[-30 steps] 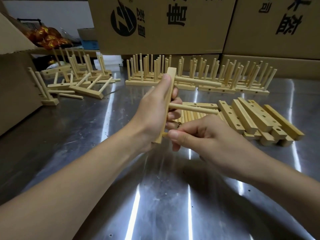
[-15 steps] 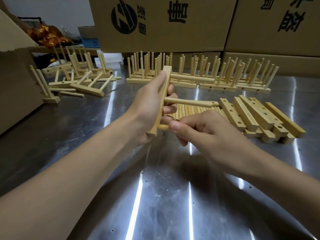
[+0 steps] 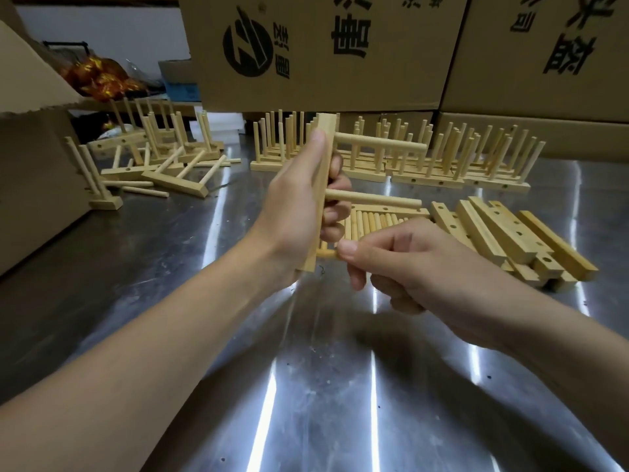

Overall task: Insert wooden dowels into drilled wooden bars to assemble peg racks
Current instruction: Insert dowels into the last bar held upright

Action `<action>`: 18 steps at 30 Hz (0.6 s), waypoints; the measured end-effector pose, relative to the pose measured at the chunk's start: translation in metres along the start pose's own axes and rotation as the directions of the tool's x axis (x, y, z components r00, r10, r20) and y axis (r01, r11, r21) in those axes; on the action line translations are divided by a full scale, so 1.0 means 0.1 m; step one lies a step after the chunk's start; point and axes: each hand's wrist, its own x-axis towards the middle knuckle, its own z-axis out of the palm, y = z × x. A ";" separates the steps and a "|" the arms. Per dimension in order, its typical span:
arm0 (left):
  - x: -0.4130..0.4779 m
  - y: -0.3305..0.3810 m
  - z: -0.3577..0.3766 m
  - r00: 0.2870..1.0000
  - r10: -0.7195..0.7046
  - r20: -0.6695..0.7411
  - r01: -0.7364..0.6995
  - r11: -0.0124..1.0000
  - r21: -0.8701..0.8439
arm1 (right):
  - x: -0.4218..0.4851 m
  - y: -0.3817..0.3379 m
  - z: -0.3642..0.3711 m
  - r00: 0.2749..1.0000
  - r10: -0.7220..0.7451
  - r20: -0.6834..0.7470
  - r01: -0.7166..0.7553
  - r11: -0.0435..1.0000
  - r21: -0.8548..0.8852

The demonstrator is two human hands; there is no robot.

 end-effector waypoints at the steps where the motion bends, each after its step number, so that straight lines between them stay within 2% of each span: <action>1: 0.00 -0.01 0.00 1.000 -0.010 -0.025 0.009 1.000 -0.013 | -0.01 0.02 0.00 0.995 -0.088 -0.051 0.079 0.985 -0.152; 3: 0.00 -0.04 0.00 0.996 -0.063 -0.061 0.059 0.996 -0.063 | -0.03 0.08 0.02 0.942 -0.286 -0.176 0.197 0.895 -0.400; 4: 0.00 -0.05 0.00 0.993 -0.092 -0.067 0.085 0.991 -0.099 | -0.05 0.11 0.04 0.904 -0.350 -0.247 0.222 0.875 -0.429; 6: 0.01 -0.06 -0.01 0.989 -0.131 -0.075 0.115 0.976 -0.187 | -0.06 0.16 0.07 0.847 -0.403 -0.347 0.276 0.891 -0.360; 9: 0.03 -0.05 -0.03 0.984 -0.162 -0.077 0.135 0.951 -0.277 | -0.06 0.16 0.11 0.851 -0.364 -0.378 0.341 0.931 -0.129; 11: 0.03 -0.08 -0.03 0.983 -0.167 -0.081 0.139 0.952 -0.274 | -0.06 0.15 0.13 0.876 -0.278 -0.393 0.323 0.945 0.051; 18: 0.00 -0.17 0.03 0.987 -0.079 -0.143 0.044 0.971 -0.236 | -0.02 0.14 0.18 0.935 -0.064 -0.349 0.155 0.959 0.238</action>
